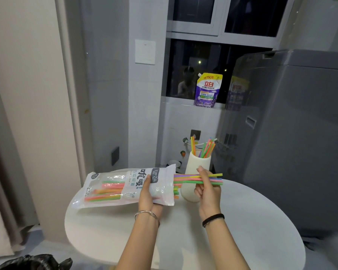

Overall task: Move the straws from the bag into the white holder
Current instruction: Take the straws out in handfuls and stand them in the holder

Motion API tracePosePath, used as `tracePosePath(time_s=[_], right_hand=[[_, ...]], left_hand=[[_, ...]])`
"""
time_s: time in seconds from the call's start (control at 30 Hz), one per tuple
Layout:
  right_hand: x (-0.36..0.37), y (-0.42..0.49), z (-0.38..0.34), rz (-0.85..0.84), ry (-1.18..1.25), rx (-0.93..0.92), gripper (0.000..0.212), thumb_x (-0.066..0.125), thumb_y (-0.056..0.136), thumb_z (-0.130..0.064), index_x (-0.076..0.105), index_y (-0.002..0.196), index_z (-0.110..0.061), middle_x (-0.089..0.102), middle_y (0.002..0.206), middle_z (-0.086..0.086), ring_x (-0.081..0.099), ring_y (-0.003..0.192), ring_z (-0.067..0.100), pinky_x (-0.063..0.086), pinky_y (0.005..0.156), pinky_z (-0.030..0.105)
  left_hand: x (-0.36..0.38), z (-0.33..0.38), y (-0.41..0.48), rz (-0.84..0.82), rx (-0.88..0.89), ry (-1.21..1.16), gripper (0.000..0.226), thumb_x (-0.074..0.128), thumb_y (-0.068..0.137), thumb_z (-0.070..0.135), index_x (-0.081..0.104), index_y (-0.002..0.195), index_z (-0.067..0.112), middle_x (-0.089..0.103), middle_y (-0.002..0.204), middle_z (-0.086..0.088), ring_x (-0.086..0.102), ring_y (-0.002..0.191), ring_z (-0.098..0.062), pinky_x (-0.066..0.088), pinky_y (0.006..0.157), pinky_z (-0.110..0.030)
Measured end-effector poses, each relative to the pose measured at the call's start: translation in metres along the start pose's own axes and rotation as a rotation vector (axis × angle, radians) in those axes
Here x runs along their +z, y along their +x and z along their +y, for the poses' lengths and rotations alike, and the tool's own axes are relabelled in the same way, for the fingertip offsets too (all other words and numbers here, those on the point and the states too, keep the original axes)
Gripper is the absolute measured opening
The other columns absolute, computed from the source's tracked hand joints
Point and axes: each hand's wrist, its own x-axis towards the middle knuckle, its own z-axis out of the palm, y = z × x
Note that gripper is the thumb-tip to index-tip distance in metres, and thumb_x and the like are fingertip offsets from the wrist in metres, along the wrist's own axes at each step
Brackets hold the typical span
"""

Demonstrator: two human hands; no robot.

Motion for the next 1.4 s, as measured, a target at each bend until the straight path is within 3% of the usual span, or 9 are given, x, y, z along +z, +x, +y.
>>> tracePosePath(time_s=[0.07, 0.2, 0.4, 0.5, 0.63, 0.87, 0.97, 1.13, 1.4], right_hand=[[0.005, -0.004, 0.006, -0.039, -0.031, 0.018, 0.012, 0.069, 0.081, -0.023, 0.064, 0.079, -0.013, 0.038, 0.050, -0.004, 0.030, 0.042, 0.008, 0.025, 0.042, 0.019], [0.013, -0.010, 0.015, -0.043, -0.168, 0.009, 0.013, 0.066, 0.085, -0.027, 0.067, 0.077, -0.018, 0.063, 0.073, 0.003, 0.055, 0.065, 0.016, 0.044, 0.061, 0.028], [0.006, -0.003, 0.003, 0.200, -0.090, -0.090, 0.034, 0.062, 0.086, -0.029, 0.061, 0.053, -0.022, 0.062, 0.058, -0.008, 0.052, 0.055, 0.010, 0.039, 0.051, 0.023], [0.006, -0.003, 0.003, 0.084, -0.139, -0.044, 0.020, 0.065, 0.084, -0.030, 0.067, 0.067, -0.019, 0.065, 0.070, -0.004, 0.057, 0.064, 0.009, 0.042, 0.055, 0.021], [0.011, -0.007, 0.010, -0.048, -0.244, 0.028, 0.013, 0.066, 0.084, -0.024, 0.067, 0.073, -0.018, 0.064, 0.069, 0.003, 0.058, 0.063, 0.015, 0.047, 0.061, 0.029], [0.007, 0.015, -0.014, 0.038, -0.322, -0.124, 0.028, 0.057, 0.089, -0.021, 0.057, 0.062, -0.017, 0.051, 0.050, -0.004, 0.045, 0.046, 0.013, 0.037, 0.038, 0.015], [0.006, 0.034, -0.043, 0.097, -0.319, -0.177, 0.028, 0.058, 0.088, -0.025, 0.054, 0.062, -0.016, 0.050, 0.052, -0.004, 0.046, 0.049, 0.014, 0.039, 0.046, 0.021], [0.005, 0.066, -0.090, 0.100, -0.405, -0.286, 0.028, 0.053, 0.088, -0.027, 0.058, 0.064, -0.014, 0.056, 0.065, 0.006, 0.054, 0.067, 0.023, 0.043, 0.067, 0.034], [0.016, 0.092, -0.116, 0.082, -0.520, -0.449, 0.038, 0.045, 0.094, -0.028, 0.061, 0.062, -0.015, 0.058, 0.058, -0.005, 0.054, 0.056, 0.008, 0.042, 0.056, 0.021]], left_hand=[[0.004, -0.006, -0.002, 0.001, 0.000, -0.012, 0.051, 0.054, 0.097, 0.027, 0.046, 0.146, 0.014, 0.054, 0.145, -0.013, 0.053, 0.127, -0.031, 0.033, 0.114, -0.054], [0.009, -0.017, -0.007, 0.003, -0.014, -0.012, 0.049, 0.055, 0.098, 0.025, 0.047, 0.145, 0.013, 0.062, 0.129, -0.013, 0.056, 0.115, -0.030, 0.039, 0.110, -0.051], [0.009, -0.014, -0.006, 0.015, -0.016, -0.021, 0.051, 0.054, 0.098, 0.027, 0.046, 0.147, 0.016, 0.058, 0.134, -0.009, 0.055, 0.109, -0.028, 0.037, 0.111, -0.049], [0.010, -0.015, -0.006, -0.003, -0.026, -0.020, 0.051, 0.053, 0.098, 0.026, 0.045, 0.147, 0.015, 0.056, 0.141, -0.012, 0.054, 0.114, -0.029, 0.039, 0.109, -0.051], [0.013, -0.022, -0.009, -0.023, -0.017, -0.010, 0.048, 0.054, 0.098, 0.024, 0.047, 0.145, 0.013, 0.067, 0.112, -0.011, 0.061, 0.103, -0.030, 0.044, 0.098, -0.049], [0.017, -0.017, -0.004, -0.034, -0.022, -0.013, 0.047, 0.053, 0.098, 0.026, 0.047, 0.143, 0.013, 0.067, 0.115, -0.010, 0.063, 0.094, -0.027, 0.046, 0.094, -0.046], [0.018, -0.014, 0.006, -0.034, -0.024, -0.014, 0.048, 0.050, 0.100, 0.027, 0.046, 0.145, 0.011, 0.065, 0.123, -0.012, 0.060, 0.109, -0.030, 0.036, 0.112, -0.048], [0.026, -0.009, 0.018, -0.007, -0.016, -0.003, 0.051, 0.054, 0.098, 0.027, 0.045, 0.147, 0.014, 0.059, 0.137, -0.011, 0.054, 0.124, -0.029, 0.034, 0.114, -0.051], [0.025, -0.007, 0.026, 0.011, 0.012, 0.016, 0.052, 0.053, 0.098, 0.027, 0.043, 0.148, 0.015, 0.052, 0.147, -0.012, 0.049, 0.134, -0.031, 0.033, 0.114, -0.054]])
